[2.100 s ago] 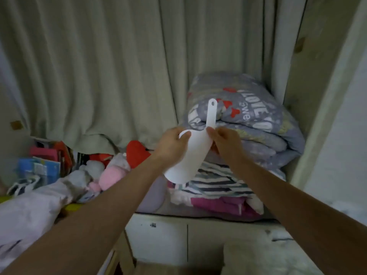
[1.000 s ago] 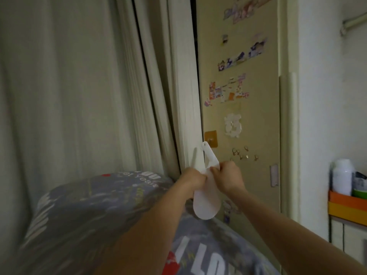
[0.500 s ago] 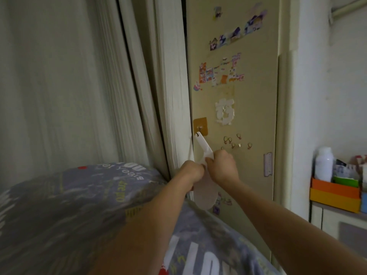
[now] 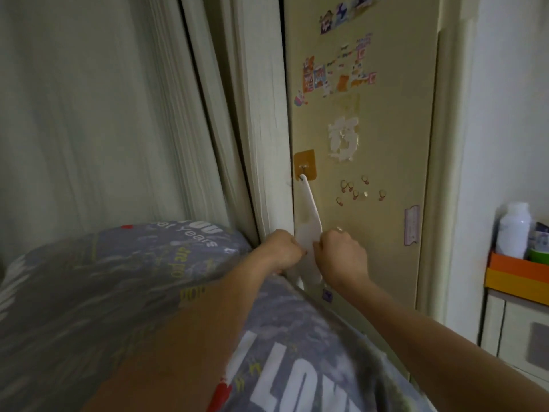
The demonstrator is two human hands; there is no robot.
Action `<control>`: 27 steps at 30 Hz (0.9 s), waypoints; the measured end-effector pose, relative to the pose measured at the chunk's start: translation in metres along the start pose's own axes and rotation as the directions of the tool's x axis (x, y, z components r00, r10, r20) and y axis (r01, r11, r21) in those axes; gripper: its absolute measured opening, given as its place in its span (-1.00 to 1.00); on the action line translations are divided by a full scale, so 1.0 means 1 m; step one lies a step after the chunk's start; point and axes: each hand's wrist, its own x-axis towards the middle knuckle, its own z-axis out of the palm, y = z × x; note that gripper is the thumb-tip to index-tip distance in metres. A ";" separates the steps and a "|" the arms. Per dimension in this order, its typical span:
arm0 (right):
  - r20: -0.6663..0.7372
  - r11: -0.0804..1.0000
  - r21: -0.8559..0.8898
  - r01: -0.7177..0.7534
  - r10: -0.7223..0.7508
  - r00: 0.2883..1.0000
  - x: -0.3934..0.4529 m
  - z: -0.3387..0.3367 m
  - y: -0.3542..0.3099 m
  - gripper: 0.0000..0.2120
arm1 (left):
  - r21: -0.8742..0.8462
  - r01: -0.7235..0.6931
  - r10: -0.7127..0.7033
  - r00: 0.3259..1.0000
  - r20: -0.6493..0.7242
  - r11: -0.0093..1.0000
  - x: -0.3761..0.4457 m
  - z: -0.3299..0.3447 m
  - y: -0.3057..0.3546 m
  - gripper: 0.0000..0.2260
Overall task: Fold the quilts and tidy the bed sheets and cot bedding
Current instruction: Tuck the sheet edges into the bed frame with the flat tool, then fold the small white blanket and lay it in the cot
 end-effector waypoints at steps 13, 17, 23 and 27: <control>0.069 0.605 0.582 0.543 -0.702 0.708 -0.091 -0.048 -0.244 -0.84 | 0.651 0.477 -0.040 0.823 -0.567 0.590 -0.238 -0.197 -0.098 -0.77; 0.047 0.339 0.738 0.583 -0.888 0.457 -0.228 -0.081 -0.337 -0.83 | 0.635 0.718 -0.255 0.695 -0.672 0.284 -0.429 -0.220 -0.141 -0.76; 0.013 0.034 0.868 0.496 -0.999 0.045 -0.492 -0.134 -0.404 -0.85 | 0.323 0.945 -0.534 0.295 -0.792 0.044 -0.744 -0.184 -0.153 -0.75; -0.036 -0.151 0.889 0.431 -0.964 -0.263 -0.690 -0.175 -0.400 -0.84 | 0.165 0.975 -0.648 0.029 -0.761 -0.150 -0.959 -0.110 -0.138 -0.72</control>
